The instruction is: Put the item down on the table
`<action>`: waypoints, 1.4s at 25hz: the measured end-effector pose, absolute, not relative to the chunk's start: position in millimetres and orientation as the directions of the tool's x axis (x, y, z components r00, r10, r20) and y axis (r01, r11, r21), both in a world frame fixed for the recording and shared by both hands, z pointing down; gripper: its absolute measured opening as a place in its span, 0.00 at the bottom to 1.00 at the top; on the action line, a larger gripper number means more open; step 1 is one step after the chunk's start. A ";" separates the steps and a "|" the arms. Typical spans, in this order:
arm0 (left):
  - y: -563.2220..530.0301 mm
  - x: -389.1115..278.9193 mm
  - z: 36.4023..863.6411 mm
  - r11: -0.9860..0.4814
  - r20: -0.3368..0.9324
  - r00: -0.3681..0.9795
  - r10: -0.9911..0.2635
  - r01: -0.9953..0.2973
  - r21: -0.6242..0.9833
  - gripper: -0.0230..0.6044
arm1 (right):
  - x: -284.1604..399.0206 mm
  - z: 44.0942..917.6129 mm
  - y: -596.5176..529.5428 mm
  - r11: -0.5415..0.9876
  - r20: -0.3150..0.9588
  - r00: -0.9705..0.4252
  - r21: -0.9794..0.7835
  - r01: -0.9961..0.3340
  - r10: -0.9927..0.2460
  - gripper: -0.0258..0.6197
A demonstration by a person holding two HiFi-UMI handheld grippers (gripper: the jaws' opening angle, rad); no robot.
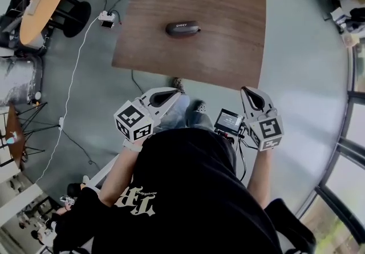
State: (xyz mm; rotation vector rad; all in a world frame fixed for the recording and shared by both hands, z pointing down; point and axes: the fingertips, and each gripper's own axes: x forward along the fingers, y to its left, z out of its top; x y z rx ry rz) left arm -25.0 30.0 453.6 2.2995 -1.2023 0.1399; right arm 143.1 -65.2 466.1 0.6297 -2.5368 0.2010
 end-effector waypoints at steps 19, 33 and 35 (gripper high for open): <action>43.9 -36.0 439.3 -0.497 0.313 0.620 -0.719 -0.774 0.392 0.05 | 181.9 474.2 -32.4 0.788 0.517 -0.696 -0.062 -0.612 -0.499 0.02; 52.8 -107.4 429.8 -0.484 0.246 0.605 -0.757 -0.773 0.411 0.05 | 73.4 452.6 -17.0 0.861 0.528 -0.729 0.006 -0.509 -0.435 0.02; 53.3 -112.8 431.2 -0.487 0.241 0.609 -0.755 -0.768 0.417 0.05 | 65.5 451.7 -17.2 0.866 0.533 -0.729 0.011 -0.501 -0.429 0.02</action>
